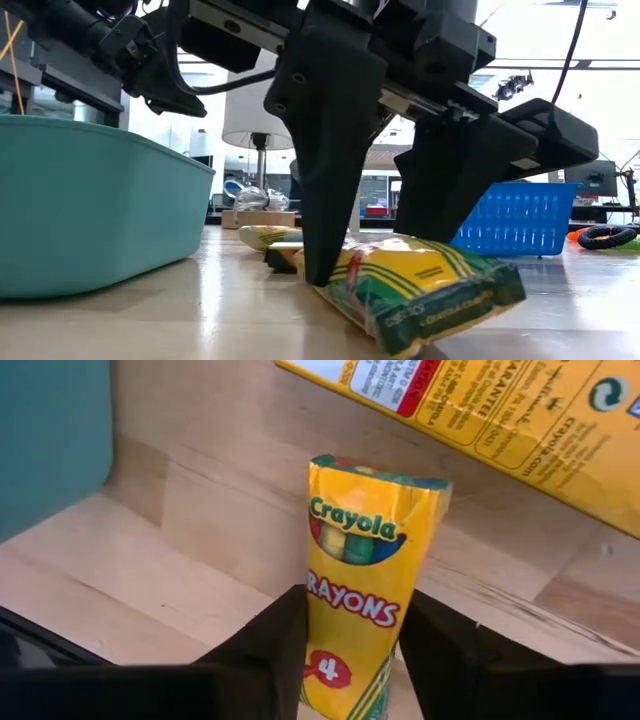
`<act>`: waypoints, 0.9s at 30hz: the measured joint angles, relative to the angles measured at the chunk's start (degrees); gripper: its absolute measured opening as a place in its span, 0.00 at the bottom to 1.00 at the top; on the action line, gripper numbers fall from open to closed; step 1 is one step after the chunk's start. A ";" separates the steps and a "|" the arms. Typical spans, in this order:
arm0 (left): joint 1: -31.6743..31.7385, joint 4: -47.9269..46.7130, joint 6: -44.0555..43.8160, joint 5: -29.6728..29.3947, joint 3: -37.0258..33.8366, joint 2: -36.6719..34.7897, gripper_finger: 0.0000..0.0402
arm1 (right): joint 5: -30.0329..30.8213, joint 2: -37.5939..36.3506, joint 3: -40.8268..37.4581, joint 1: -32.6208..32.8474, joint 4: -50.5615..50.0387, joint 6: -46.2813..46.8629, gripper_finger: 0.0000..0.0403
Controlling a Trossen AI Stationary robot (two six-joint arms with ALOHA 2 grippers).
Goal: Pick & Place Office Desk Supplies
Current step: Put the bottom crayon box into the blue bin
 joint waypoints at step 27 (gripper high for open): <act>0.00 -0.01 0.00 0.04 0.00 -0.02 0.30 | 2.06 -0.01 -0.02 0.11 -0.08 -0.44 0.32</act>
